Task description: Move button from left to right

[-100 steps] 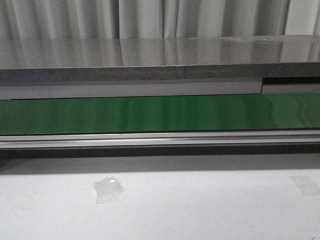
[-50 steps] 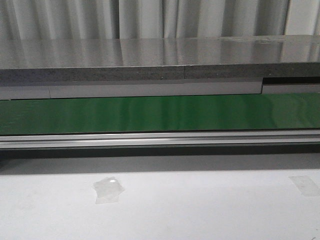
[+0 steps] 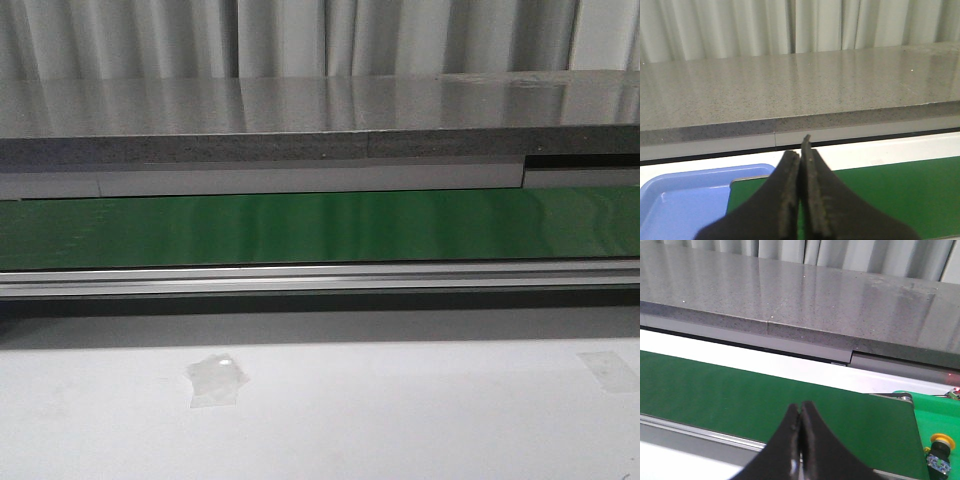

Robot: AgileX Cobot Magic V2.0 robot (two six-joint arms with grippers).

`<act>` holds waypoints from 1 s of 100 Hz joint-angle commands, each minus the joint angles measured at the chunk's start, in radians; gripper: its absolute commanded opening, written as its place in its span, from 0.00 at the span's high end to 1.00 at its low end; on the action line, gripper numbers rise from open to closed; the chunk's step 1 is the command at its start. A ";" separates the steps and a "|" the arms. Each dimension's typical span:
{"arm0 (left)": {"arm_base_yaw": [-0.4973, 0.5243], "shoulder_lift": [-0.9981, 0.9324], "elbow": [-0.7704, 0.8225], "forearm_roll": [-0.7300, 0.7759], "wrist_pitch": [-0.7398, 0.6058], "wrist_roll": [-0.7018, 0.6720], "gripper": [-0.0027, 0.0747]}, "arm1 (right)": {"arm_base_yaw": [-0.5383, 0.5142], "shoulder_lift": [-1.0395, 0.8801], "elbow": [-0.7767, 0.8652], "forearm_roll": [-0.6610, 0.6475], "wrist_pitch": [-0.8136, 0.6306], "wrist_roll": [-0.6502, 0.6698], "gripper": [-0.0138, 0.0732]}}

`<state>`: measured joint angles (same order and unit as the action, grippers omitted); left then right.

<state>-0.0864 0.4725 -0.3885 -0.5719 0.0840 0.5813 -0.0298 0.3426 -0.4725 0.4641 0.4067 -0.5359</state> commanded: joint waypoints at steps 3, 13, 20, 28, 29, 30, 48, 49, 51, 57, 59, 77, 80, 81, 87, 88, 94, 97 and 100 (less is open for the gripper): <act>-0.008 0.003 -0.029 -0.012 -0.070 -0.002 0.99 | 0.010 -0.001 -0.022 -0.014 -0.069 0.014 0.92; -0.008 0.003 -0.029 -0.012 -0.070 -0.002 0.99 | 0.039 -0.016 -0.022 -0.130 -0.070 0.116 0.92; -0.008 0.003 -0.029 -0.012 -0.070 -0.002 0.99 | 0.066 -0.031 -0.013 -0.241 -0.087 0.232 0.92; -0.008 0.003 -0.029 -0.012 -0.070 -0.002 0.99 | 0.091 -0.055 0.026 -0.364 -0.146 0.382 0.92; -0.008 0.003 -0.029 -0.012 -0.070 -0.002 0.99 | 0.092 -0.058 0.030 -0.374 -0.152 0.394 0.92; -0.008 0.003 -0.029 -0.012 -0.070 -0.002 0.99 | 0.094 -0.063 0.035 -0.393 -0.167 0.416 0.92; -0.008 0.003 -0.029 -0.012 -0.070 -0.002 0.99 | 0.100 -0.140 0.184 -0.486 -0.343 0.550 0.92; -0.008 0.003 -0.029 -0.012 -0.070 -0.002 0.99 | 0.100 -0.144 0.195 -0.486 -0.347 0.550 0.92; -0.008 0.003 -0.029 -0.012 -0.070 -0.002 0.99 | 0.100 -0.153 0.206 -0.486 -0.361 0.550 0.92; -0.008 0.003 -0.029 -0.012 -0.070 -0.002 0.99 | 0.100 -0.177 0.253 -0.486 -0.387 0.550 0.92; -0.008 0.003 -0.029 -0.012 -0.070 -0.002 0.99 | 0.100 -0.186 0.268 -0.486 -0.393 0.550 0.92; -0.008 0.003 -0.029 -0.012 -0.070 -0.002 0.99 | 0.100 -0.269 0.380 -0.484 -0.407 0.550 0.92; -0.008 0.003 -0.029 -0.012 -0.070 -0.002 0.99 | 0.100 -0.283 0.395 -0.483 -0.407 0.550 0.92; -0.008 0.003 -0.029 -0.012 -0.070 -0.002 0.99 | 0.100 -0.291 0.399 -0.482 -0.407 0.550 0.92; -0.008 0.003 -0.029 -0.012 -0.070 -0.002 0.99 | 0.100 -0.321 0.431 -0.481 -0.407 0.550 0.92; -0.008 0.003 -0.029 -0.012 -0.070 -0.002 0.99 | 0.100 -0.329 0.434 -0.481 -0.407 0.550 0.92; -0.008 0.003 -0.029 -0.012 -0.070 -0.002 0.99 | 0.100 -0.359 0.463 -0.481 -0.407 0.550 0.92; -0.008 0.003 -0.029 -0.012 -0.070 -0.002 0.99 | 0.100 -0.375 0.475 -0.480 -0.407 0.550 0.92; -0.008 0.003 -0.029 -0.012 -0.070 -0.002 0.99 | 0.100 -0.374 0.486 -0.478 -0.414 0.550 0.92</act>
<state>-0.0864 0.4709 -0.3878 -0.5719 0.0840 0.5813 0.0692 -0.0033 0.0090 -0.0053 0.0877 0.0147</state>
